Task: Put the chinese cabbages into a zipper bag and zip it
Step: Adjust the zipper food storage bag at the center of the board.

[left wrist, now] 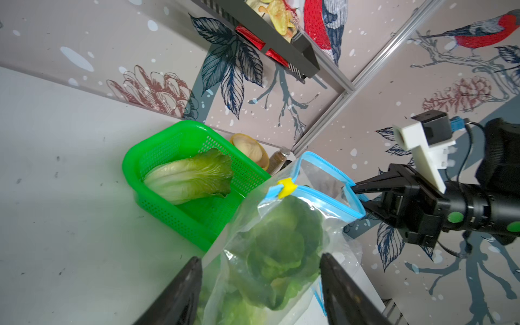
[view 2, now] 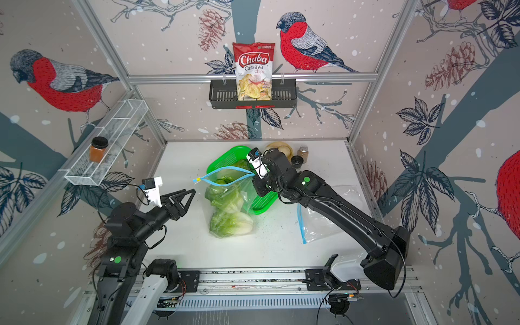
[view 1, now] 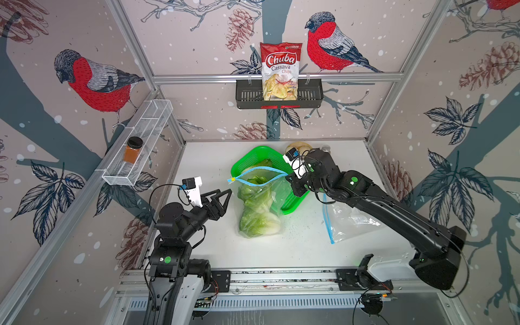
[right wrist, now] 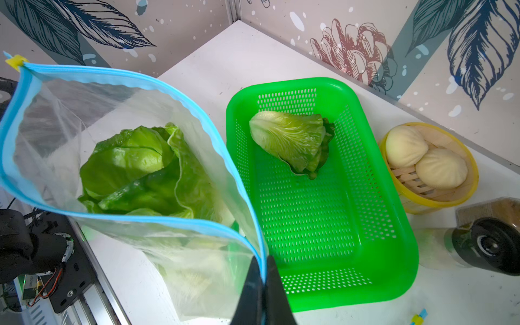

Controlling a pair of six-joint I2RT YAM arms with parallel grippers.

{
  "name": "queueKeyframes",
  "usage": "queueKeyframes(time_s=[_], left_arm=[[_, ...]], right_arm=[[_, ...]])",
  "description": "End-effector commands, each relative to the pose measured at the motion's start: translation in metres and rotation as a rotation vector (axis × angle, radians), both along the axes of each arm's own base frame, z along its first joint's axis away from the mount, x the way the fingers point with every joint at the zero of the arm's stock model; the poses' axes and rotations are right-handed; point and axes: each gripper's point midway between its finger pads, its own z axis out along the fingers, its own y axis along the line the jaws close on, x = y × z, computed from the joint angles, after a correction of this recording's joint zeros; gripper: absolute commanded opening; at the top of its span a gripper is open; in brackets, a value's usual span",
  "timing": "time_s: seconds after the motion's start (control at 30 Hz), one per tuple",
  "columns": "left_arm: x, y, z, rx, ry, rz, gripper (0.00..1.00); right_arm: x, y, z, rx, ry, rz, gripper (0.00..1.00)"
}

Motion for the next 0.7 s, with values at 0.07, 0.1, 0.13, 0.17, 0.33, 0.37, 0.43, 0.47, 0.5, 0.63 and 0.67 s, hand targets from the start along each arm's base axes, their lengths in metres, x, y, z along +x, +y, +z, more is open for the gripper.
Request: queueKeyframes(time_s=[0.07, 0.1, 0.13, 0.17, 0.33, 0.37, 0.43, 0.47, 0.5, 0.63, 0.67], left_arm=[[0.009, -0.005, 0.003, 0.034, -0.063, -0.038, 0.57], [0.013, -0.004, 0.003, 0.047, -0.068, -0.032, 0.57], [0.016, -0.004, 0.004, 0.055, -0.078, -0.033, 0.56], [0.019, -0.005, 0.006, 0.06, -0.094, -0.04, 0.56], [0.025, -0.019, 0.005, 0.086, -0.151, -0.138, 0.52], [0.026, -0.02, 0.006, 0.107, -0.17, -0.153, 0.52], [0.025, -0.022, 0.01, 0.137, -0.202, -0.176, 0.5], [0.024, -0.026, 0.014, 0.139, -0.22, -0.199, 0.5], [0.023, -0.028, 0.015, 0.136, -0.227, -0.22, 0.47], [0.026, -0.031, 0.004, 0.128, -0.208, -0.244, 0.38], [0.026, -0.032, 0.003, 0.13, -0.2, -0.253, 0.37]], right_arm=[[0.0, 0.003, 0.008, 0.039, -0.019, 0.012, 0.0], [0.0, 0.003, 0.008, 0.041, -0.019, 0.015, 0.0], [-0.001, 0.003, 0.008, 0.041, -0.019, 0.016, 0.0], [-0.001, 0.002, 0.008, 0.042, -0.02, 0.018, 0.0], [-0.001, 0.003, 0.006, 0.043, -0.014, 0.019, 0.0], [-0.001, 0.002, 0.006, 0.042, -0.014, 0.018, 0.0], [0.0, 0.002, 0.005, 0.036, -0.016, 0.02, 0.0], [0.0, 0.002, 0.005, 0.032, -0.018, 0.02, 0.0], [0.001, 0.001, 0.005, 0.033, -0.019, 0.017, 0.0], [0.003, 0.001, 0.008, 0.041, -0.024, 0.01, 0.0], [0.003, 0.0, 0.007, 0.038, -0.022, 0.011, 0.0]])
